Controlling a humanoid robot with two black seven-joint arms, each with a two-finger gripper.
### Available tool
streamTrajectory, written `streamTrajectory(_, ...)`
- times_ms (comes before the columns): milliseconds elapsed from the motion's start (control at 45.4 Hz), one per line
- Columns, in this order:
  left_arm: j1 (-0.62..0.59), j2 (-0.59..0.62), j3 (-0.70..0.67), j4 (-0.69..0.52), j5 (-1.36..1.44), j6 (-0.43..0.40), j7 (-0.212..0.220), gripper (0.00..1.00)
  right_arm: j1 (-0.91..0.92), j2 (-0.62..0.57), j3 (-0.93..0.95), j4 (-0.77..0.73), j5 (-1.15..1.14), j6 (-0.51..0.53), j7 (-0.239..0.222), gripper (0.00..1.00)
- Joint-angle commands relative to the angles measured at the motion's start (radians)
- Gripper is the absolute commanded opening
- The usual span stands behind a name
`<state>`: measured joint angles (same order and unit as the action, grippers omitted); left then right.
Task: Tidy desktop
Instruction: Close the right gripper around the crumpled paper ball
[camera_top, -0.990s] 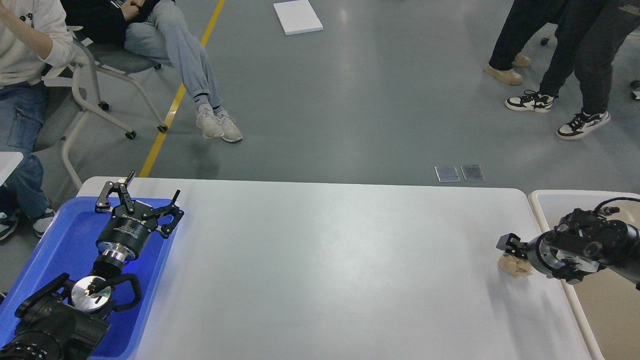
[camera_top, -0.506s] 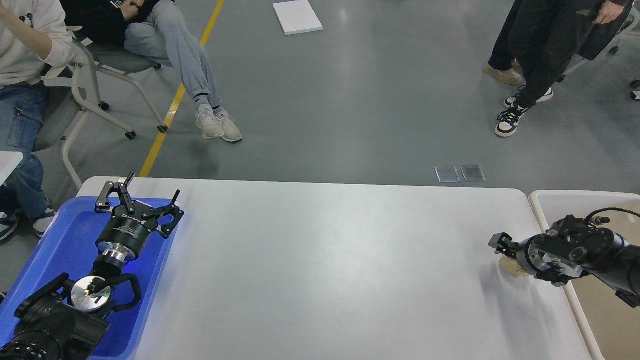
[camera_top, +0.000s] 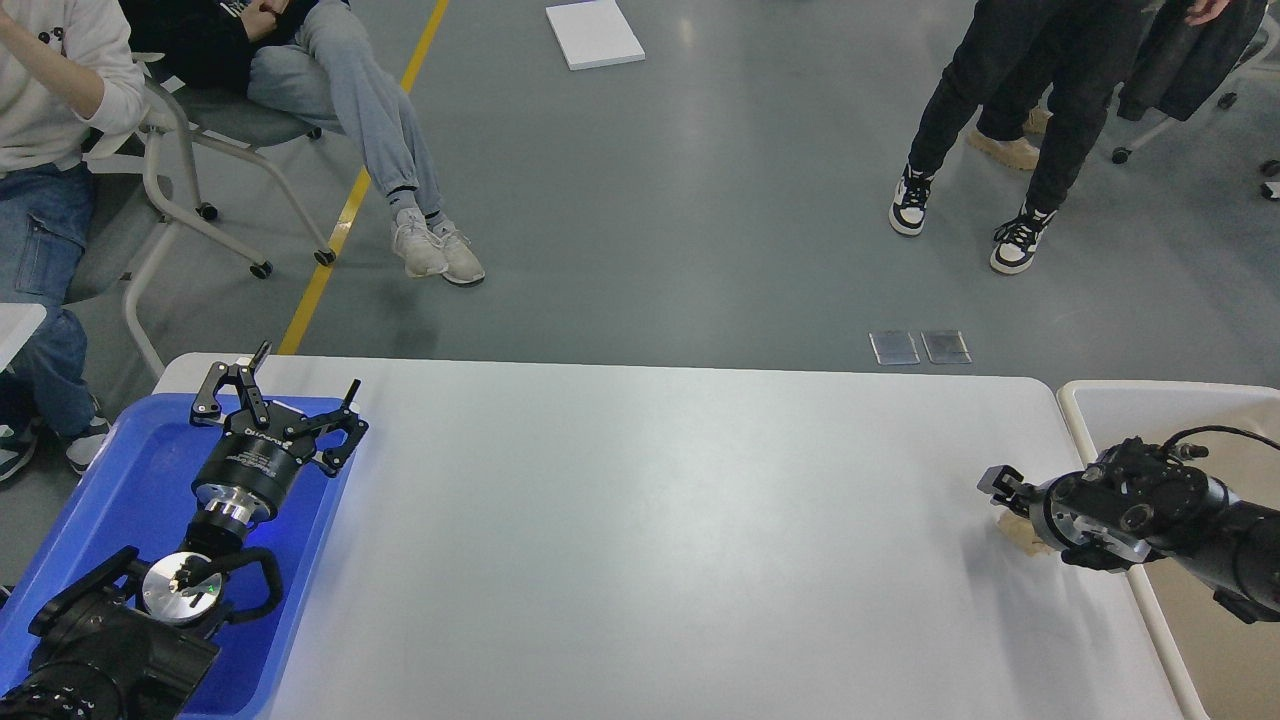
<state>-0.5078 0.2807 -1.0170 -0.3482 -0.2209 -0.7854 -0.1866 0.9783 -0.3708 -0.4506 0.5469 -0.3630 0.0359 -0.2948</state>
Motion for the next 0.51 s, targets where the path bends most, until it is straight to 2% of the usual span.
streamTrajectory(0, 0.000, 0.000, 0.000, 0.000, 0.000, 0.000, 0.001, 1.00, -0.012, 0.013, 0.003, -0.007, -0.004, -0.016, 0.000, 0.89)
streamTrajectory(88, 0.000, 0.000, 0.000, 0.000, 0.000, 0.000, 0.001, 1.00, -0.016, 0.016, 0.003, -0.005, -0.004, -0.014, 0.000, 0.85)
streamTrajectory(154, 0.000, 0.000, 0.000, 0.000, 0.000, 0.000, 0.001, 1.00, -0.018, 0.016, 0.001, -0.004, -0.005, -0.014, 0.000, 0.71)
streamTrajectory(198, 0.000, 0.000, 0.000, 0.000, 0.000, 0.000, 0.001, 1.00, -0.020, 0.016, 0.001, 0.001, -0.005, -0.014, 0.000, 0.58)
streamTrajectory(308, 0.000, 0.000, 0.000, 0.000, 0.000, 0.000, -0.001, 1.00, -0.026, 0.016, 0.003, 0.001, -0.004, -0.014, -0.001, 0.17)
streamTrajectory(374, 0.000, 0.000, 0.000, 0.000, 0.000, 0.000, 0.001, 1.00, -0.024, 0.015, 0.004, -0.002, 0.001, -0.018, -0.001, 0.00)
streamTrajectory(484, 0.000, 0.000, 0.000, 0.000, 0.000, 0.000, -0.001, 1.00, -0.016, 0.015, 0.004, 0.001, 0.013, -0.018, -0.001, 0.00)
